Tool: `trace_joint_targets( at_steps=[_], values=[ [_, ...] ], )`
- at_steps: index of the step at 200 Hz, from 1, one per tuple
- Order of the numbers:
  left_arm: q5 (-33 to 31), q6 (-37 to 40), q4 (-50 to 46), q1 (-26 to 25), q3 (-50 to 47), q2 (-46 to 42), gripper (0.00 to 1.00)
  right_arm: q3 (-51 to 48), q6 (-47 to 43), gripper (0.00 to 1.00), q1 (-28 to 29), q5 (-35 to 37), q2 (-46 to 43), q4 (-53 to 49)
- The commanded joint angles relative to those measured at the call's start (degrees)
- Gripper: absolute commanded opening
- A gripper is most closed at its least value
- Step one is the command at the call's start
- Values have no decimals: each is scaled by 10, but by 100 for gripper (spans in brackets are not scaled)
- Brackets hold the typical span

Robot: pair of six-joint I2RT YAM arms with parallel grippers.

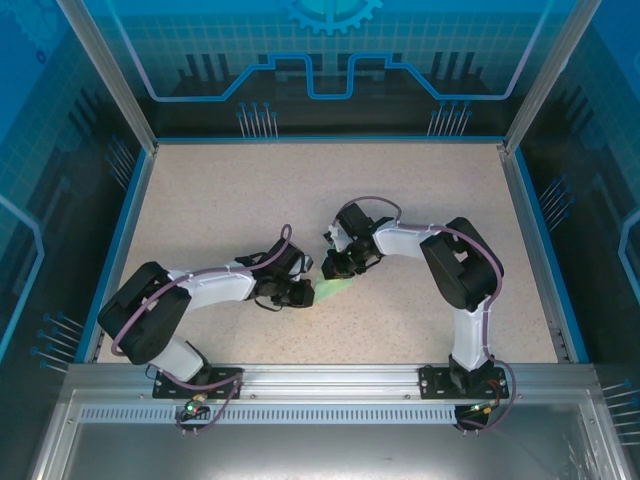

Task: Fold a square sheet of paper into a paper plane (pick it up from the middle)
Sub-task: Fourth fold the wing at the center of the table.

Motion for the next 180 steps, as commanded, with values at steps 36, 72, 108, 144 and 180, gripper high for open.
trace_joint_targets(
  at_steps=[36, 72, 108, 144, 180],
  values=[
    [-1, 19, -31, 5, 11, 33, 10, -15, -17, 13, -7, 63, 42, -29],
    [-13, 22, -51, 4, 16, 56, 8, -14, -17, 13, -8, 66, 41, -30],
    [-29, 47, -95, -1, 30, 67, 5, -15, -19, 12, -10, 70, 46, -31],
    [-19, 76, -135, -5, 42, 53, 4, -15, -22, 12, -15, 78, 46, -36],
    [-5, 76, -154, -5, 58, 18, 7, -13, -24, 12, -18, 81, 42, -40]
  ],
)
